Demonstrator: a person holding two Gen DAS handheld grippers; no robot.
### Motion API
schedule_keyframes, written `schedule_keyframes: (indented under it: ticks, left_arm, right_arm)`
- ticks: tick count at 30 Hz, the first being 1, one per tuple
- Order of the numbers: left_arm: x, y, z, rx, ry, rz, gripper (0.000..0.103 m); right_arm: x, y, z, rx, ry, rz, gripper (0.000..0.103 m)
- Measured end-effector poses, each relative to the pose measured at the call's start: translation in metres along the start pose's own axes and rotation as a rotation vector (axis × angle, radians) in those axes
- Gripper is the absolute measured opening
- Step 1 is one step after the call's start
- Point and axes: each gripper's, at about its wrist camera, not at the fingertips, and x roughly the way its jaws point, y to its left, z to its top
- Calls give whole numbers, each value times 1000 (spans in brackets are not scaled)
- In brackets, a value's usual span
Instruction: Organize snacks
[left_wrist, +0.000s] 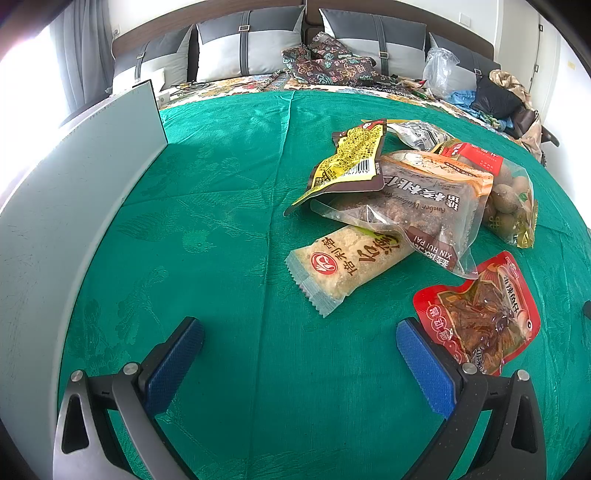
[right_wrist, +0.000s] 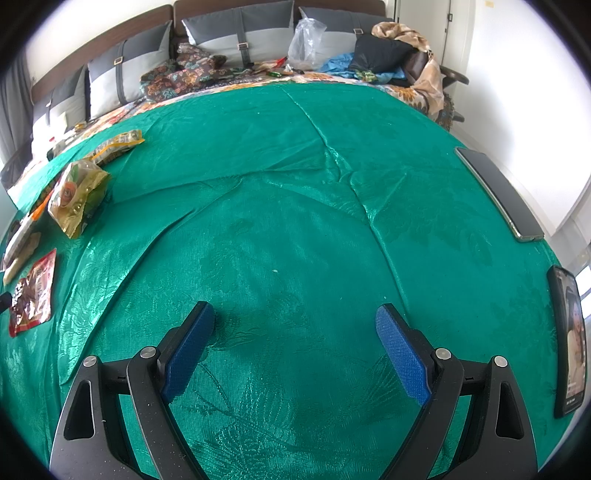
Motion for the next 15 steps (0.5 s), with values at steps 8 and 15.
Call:
schedule_keyframes:
  ticks: [8,15]
  left_arm:
    - [1,0,0,0,0,0,103]
    - [0,0,0,0,0,0,103]
  right_arm:
    - [-1,1,0,0,0,0,91]
    - [-1,0,0,-1,0,0,91]
